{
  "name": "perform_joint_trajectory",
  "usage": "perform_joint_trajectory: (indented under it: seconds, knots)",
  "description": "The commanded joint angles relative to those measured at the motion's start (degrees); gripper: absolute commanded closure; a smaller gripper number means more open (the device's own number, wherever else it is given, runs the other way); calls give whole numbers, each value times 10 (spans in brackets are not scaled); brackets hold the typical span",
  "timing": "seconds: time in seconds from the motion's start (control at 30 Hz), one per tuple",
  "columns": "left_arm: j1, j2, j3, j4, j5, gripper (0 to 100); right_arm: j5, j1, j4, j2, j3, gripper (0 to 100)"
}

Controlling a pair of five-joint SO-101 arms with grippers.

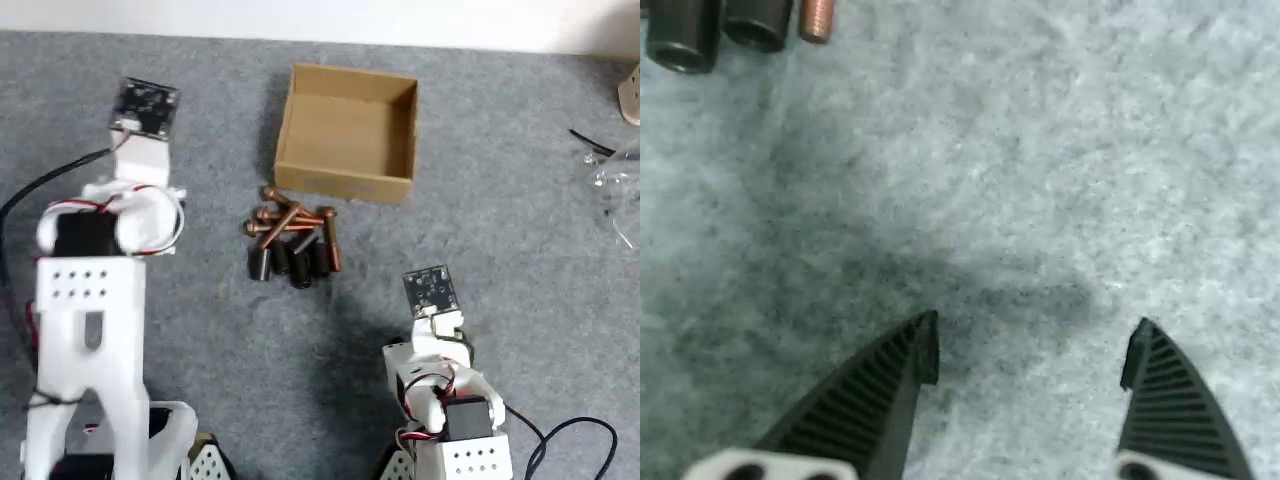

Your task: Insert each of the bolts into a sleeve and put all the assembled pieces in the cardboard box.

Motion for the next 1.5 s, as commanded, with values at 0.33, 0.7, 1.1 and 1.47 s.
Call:
perform_joint_trajectory:
  seconds: [0.33,0.7,1.1,1.47]
  knots:
    - [136,12,173,-162,-1,993,-2,168,-60,-1,64,721]
    - [63,15,218,-201,77,993,-13,232,-68,5,-12,721]
    - [39,15,263,-258,80,993,0,112,-108,182,-145,721]
    - [38,16,286,-301,80,993,-47,33,-143,621,-438,721]
